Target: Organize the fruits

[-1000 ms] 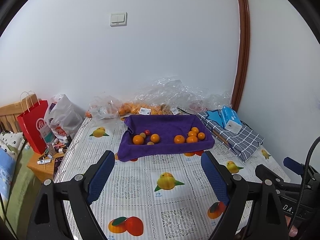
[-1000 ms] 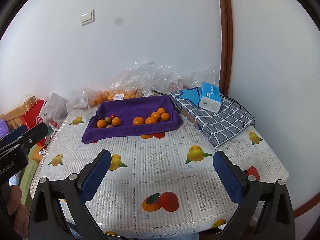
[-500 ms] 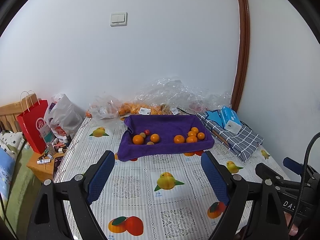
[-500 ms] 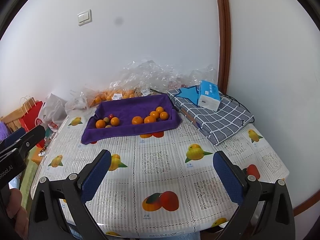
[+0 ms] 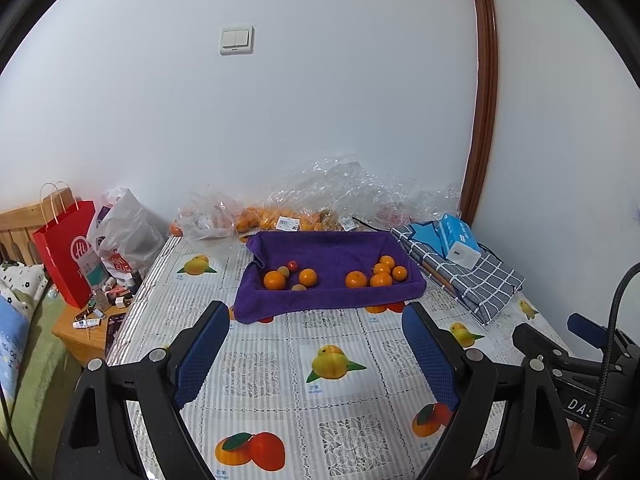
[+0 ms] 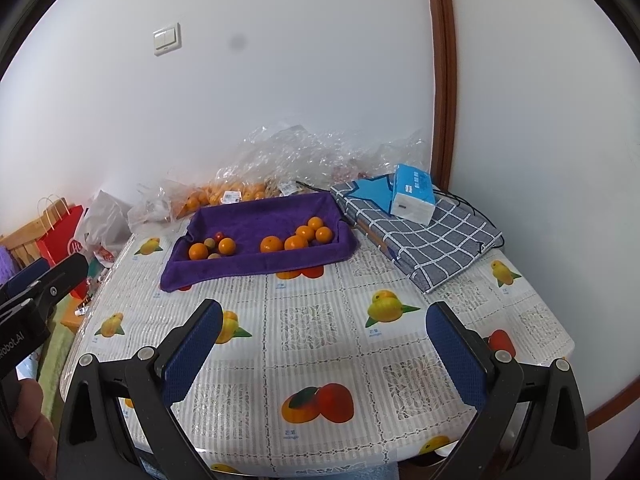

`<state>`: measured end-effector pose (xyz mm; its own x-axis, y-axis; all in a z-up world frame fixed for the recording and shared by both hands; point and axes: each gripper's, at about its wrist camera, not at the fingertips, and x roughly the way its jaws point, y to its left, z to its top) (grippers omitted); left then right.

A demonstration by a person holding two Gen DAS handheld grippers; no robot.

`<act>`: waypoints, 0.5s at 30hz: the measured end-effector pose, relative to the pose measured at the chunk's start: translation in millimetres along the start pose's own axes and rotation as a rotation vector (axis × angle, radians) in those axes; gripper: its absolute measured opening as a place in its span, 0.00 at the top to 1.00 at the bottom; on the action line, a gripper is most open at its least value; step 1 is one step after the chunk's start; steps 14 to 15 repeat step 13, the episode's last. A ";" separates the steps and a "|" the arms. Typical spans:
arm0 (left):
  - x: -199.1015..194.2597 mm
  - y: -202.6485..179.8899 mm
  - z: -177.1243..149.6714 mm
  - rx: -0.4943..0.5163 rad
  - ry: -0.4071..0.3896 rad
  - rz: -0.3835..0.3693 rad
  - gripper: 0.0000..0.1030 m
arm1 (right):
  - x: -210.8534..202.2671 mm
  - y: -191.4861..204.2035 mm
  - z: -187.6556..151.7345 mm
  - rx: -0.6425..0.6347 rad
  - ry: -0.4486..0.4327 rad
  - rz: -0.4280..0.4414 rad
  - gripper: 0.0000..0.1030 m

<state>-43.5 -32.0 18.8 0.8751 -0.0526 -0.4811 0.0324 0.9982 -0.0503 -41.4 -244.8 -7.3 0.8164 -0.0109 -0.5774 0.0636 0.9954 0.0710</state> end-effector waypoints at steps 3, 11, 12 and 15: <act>-1.1 -0.9 -0.6 -0.003 0.000 -0.002 0.15 | -1.8 0.0 -0.3 -0.003 -0.003 -0.004 0.02; -1.8 -2.4 2.6 0.006 0.000 -0.003 0.15 | -4.1 0.1 1.1 -0.002 -0.005 0.000 0.02; -1.8 -2.4 2.5 0.011 -0.003 -0.005 0.14 | -4.4 0.6 1.4 -0.003 -0.006 0.000 0.02; -2.6 -3.3 2.5 0.019 -0.014 -0.005 0.13 | -4.6 1.6 1.6 -0.004 -0.007 0.000 0.02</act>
